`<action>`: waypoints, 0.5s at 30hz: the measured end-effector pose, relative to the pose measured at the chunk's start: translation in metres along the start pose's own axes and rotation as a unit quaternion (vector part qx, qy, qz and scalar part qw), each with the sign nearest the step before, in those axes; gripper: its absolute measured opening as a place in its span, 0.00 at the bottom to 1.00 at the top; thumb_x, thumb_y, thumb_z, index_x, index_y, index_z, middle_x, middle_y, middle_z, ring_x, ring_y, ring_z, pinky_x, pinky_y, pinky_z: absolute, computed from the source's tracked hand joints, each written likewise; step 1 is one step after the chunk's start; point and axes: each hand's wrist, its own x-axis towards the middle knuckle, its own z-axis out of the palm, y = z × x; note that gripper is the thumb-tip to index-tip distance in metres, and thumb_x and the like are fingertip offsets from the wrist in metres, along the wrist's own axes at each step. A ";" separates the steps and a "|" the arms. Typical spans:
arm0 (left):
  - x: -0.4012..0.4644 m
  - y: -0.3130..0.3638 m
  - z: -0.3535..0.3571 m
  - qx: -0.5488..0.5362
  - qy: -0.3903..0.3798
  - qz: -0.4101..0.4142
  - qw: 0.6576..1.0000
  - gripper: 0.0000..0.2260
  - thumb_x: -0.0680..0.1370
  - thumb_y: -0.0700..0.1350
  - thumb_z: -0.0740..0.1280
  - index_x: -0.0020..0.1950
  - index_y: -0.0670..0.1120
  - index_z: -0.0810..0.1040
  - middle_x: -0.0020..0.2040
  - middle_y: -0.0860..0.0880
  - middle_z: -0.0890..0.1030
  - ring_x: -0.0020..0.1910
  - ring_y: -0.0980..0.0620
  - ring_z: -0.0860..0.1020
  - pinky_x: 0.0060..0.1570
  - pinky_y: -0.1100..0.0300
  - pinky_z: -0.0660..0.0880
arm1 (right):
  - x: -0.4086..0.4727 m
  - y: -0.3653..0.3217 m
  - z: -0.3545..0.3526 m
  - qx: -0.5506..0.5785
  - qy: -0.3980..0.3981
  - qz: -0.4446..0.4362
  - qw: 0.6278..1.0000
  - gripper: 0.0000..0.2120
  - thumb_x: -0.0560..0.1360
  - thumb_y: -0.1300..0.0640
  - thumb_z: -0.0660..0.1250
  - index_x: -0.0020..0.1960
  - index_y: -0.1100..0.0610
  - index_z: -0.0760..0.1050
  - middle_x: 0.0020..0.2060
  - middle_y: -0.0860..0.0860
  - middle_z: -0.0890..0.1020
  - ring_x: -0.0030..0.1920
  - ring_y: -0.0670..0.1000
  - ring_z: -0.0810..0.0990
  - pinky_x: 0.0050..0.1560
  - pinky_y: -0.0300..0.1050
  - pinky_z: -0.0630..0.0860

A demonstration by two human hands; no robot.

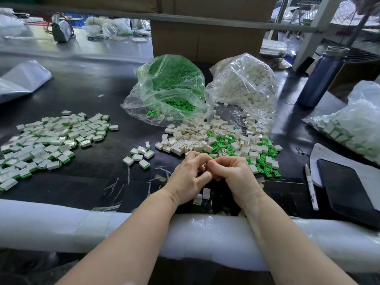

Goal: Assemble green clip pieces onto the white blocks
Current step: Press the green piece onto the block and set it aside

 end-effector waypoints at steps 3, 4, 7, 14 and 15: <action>0.001 0.000 0.000 0.007 0.000 -0.002 1.000 0.09 0.69 0.49 0.60 0.46 0.54 0.75 0.50 0.49 0.70 0.48 0.46 0.74 0.55 0.47 0.72 | 0.000 0.000 0.000 0.001 0.001 -0.001 1.000 0.11 0.72 0.65 0.69 0.31 0.57 0.81 0.24 0.50 0.78 0.25 0.44 0.74 0.28 0.34 0.71; 0.001 0.000 0.000 0.008 -0.001 -0.003 1.000 0.10 0.69 0.49 0.60 0.47 0.52 0.76 0.51 0.48 0.70 0.49 0.46 0.74 0.55 0.46 0.72 | 0.000 0.000 0.000 0.000 0.002 -0.001 1.000 0.11 0.72 0.65 0.69 0.32 0.57 0.81 0.24 0.50 0.78 0.25 0.44 0.74 0.28 0.34 0.71; 0.000 0.000 0.000 0.009 -0.004 -0.002 1.000 0.09 0.69 0.49 0.60 0.47 0.53 0.76 0.51 0.48 0.71 0.49 0.46 0.74 0.55 0.46 0.72 | 0.000 0.000 -0.001 0.005 0.000 0.002 1.000 0.11 0.72 0.65 0.69 0.32 0.58 0.81 0.24 0.51 0.78 0.26 0.45 0.74 0.28 0.35 0.72; 0.000 0.002 -0.001 0.010 -0.007 -0.003 1.000 0.09 0.69 0.49 0.60 0.47 0.53 0.75 0.51 0.47 0.71 0.50 0.46 0.73 0.55 0.46 0.72 | 0.000 0.000 -0.001 0.018 0.001 0.003 1.000 0.10 0.72 0.66 0.69 0.32 0.59 0.80 0.23 0.51 0.77 0.25 0.44 0.74 0.27 0.34 0.71; 0.000 0.002 -0.001 0.010 -0.007 -0.002 1.000 0.09 0.69 0.49 0.60 0.47 0.52 0.76 0.51 0.48 0.70 0.50 0.46 0.74 0.55 0.46 0.72 | 0.000 0.000 -0.001 0.019 0.001 0.004 1.000 0.10 0.72 0.66 0.69 0.32 0.60 0.80 0.23 0.51 0.77 0.25 0.44 0.74 0.27 0.34 0.71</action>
